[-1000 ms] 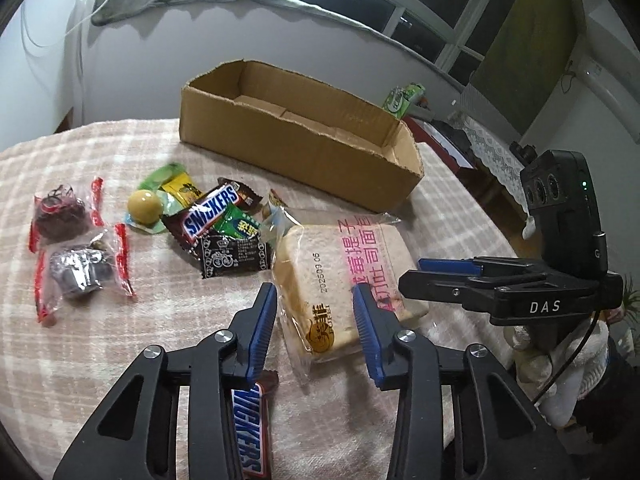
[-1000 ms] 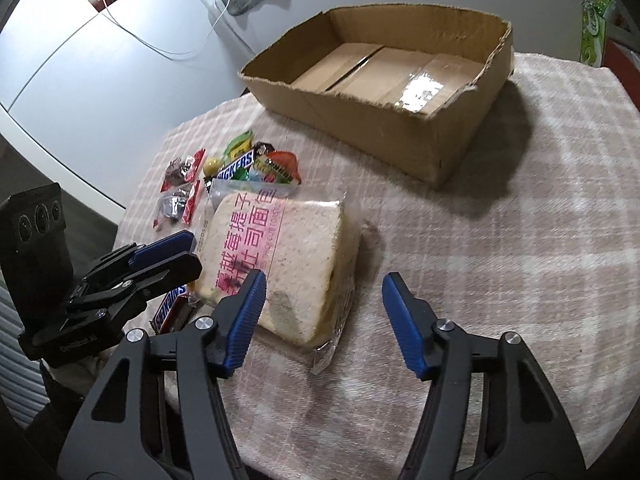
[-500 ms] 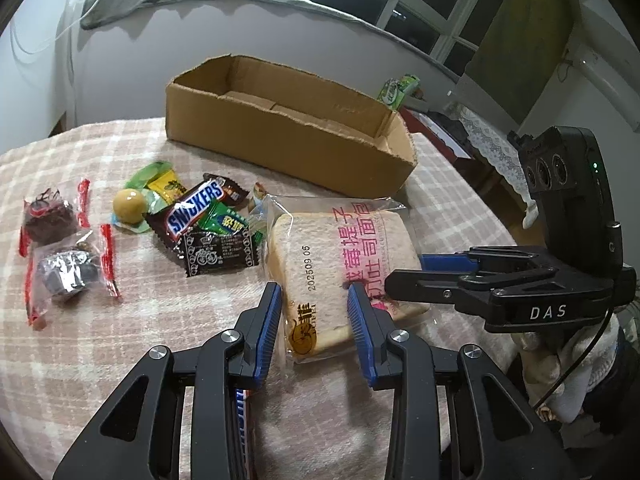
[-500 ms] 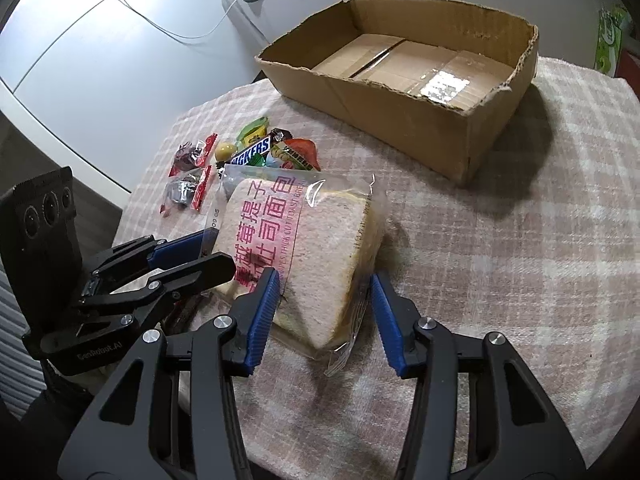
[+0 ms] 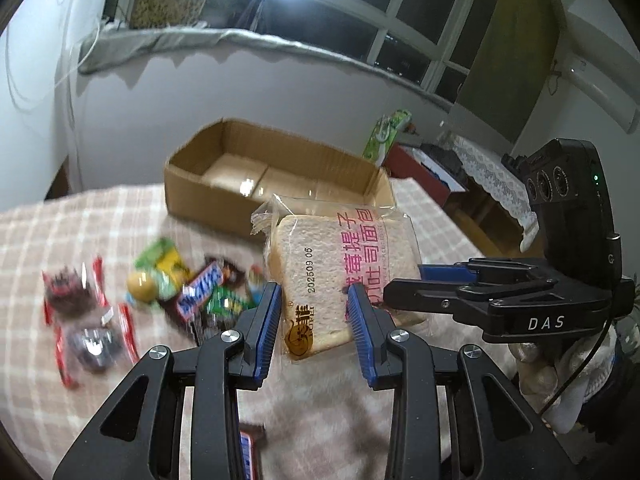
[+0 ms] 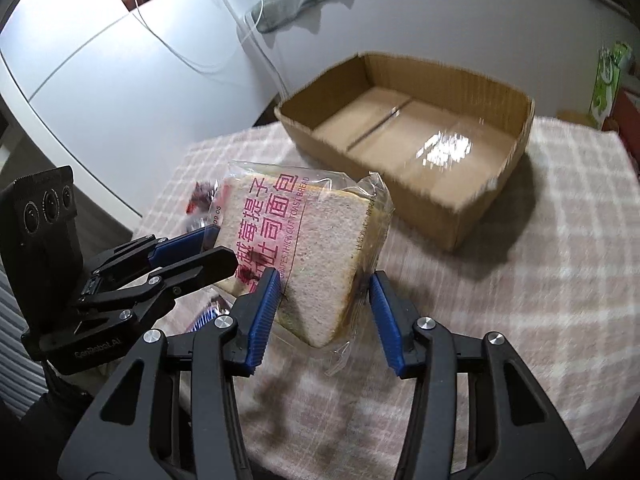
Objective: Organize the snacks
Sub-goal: 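Lift the bread loaf with the left tool and release it into the cardboard box, then move the left tool back to the Snickers bar on the table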
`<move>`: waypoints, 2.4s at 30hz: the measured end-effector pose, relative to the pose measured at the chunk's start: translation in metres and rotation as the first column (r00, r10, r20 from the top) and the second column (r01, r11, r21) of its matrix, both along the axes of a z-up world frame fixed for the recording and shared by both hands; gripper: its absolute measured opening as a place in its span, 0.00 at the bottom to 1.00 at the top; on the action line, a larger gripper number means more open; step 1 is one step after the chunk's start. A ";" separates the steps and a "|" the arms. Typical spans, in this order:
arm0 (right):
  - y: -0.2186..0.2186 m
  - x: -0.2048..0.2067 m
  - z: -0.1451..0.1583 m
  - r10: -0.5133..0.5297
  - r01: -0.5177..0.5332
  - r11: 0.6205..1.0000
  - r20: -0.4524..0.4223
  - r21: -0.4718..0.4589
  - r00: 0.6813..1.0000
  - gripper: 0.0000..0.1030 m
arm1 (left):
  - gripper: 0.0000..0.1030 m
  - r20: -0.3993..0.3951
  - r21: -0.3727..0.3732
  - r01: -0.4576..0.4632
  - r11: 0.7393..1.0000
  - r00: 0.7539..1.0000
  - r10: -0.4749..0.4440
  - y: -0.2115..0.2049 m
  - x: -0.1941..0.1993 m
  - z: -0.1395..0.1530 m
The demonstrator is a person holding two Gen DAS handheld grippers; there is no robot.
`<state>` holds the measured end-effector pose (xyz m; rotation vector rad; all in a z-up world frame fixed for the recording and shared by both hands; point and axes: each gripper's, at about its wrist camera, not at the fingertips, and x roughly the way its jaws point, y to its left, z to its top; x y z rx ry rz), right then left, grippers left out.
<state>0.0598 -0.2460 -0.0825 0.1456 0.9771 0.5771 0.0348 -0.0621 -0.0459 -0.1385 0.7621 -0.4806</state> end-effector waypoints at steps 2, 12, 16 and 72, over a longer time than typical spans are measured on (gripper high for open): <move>-0.003 0.005 0.007 -0.004 0.004 1.000 0.011 0.005 1.000 0.47 | 0.32 0.018 0.002 0.001 1.000 1.000 -0.001 -0.003 0.007 0.006; -0.015 0.044 0.037 -0.054 0.054 0.999 0.079 -0.003 0.995 0.47 | 0.32 0.093 0.023 0.015 1.000 0.996 -0.018 -0.025 0.052 0.030; -0.026 0.060 0.040 -0.077 0.078 0.997 0.083 -0.010 0.994 0.47 | 0.32 0.066 0.006 0.018 1.000 0.998 -0.018 -0.030 0.071 0.024; 0.037 0.040 0.004 0.091 -0.082 0.990 0.080 -0.114 0.993 0.60 | 0.32 -0.004 0.068 -0.194 0.979 0.981 0.195 0.073 0.015 -0.012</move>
